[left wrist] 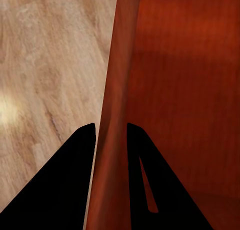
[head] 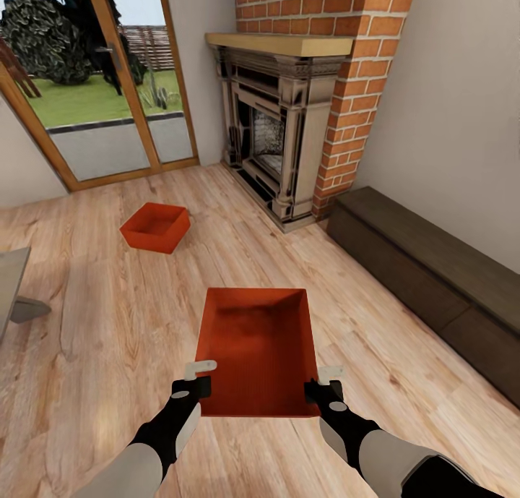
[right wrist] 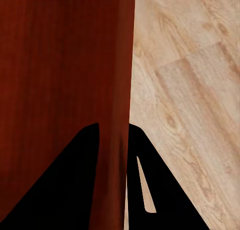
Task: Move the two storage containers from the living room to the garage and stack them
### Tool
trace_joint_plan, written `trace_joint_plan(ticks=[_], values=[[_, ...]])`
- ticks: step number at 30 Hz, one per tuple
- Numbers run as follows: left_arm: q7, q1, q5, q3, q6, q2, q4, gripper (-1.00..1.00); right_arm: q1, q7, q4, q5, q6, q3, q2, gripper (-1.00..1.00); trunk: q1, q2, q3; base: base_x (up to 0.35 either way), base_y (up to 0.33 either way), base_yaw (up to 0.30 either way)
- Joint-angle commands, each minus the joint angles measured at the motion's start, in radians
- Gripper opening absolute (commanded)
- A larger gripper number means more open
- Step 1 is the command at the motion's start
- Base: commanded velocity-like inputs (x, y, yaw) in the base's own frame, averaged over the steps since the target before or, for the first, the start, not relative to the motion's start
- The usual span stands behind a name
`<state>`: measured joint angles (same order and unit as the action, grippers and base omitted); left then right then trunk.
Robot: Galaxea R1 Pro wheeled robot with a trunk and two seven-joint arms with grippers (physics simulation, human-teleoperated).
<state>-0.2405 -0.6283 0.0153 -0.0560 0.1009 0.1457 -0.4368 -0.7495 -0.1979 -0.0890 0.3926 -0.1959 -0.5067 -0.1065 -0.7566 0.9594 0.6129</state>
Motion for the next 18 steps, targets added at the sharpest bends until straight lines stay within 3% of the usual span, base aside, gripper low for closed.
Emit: trace_joint_plan(ticks=[1, 18], values=[[-0.025, -0.001, 0.022, -0.018, 0.008, 0.000, -0.005, -1.00, -0.001, -0.008, 0.017, 0.017, -0.008, 0.028, 0.002, -1.00, 0.000, 0.001, -0.001, 0.000, 0.000, 0.000], [-0.025, -0.001, 0.022, -0.018, 0.008, 0.000, -0.005, -1.00, -0.001, -0.008, 0.016, 0.017, -0.008, 0.028, 0.002, -1.00, 0.000, 0.001, -0.028, 0.000, 0.000, 0.000]])
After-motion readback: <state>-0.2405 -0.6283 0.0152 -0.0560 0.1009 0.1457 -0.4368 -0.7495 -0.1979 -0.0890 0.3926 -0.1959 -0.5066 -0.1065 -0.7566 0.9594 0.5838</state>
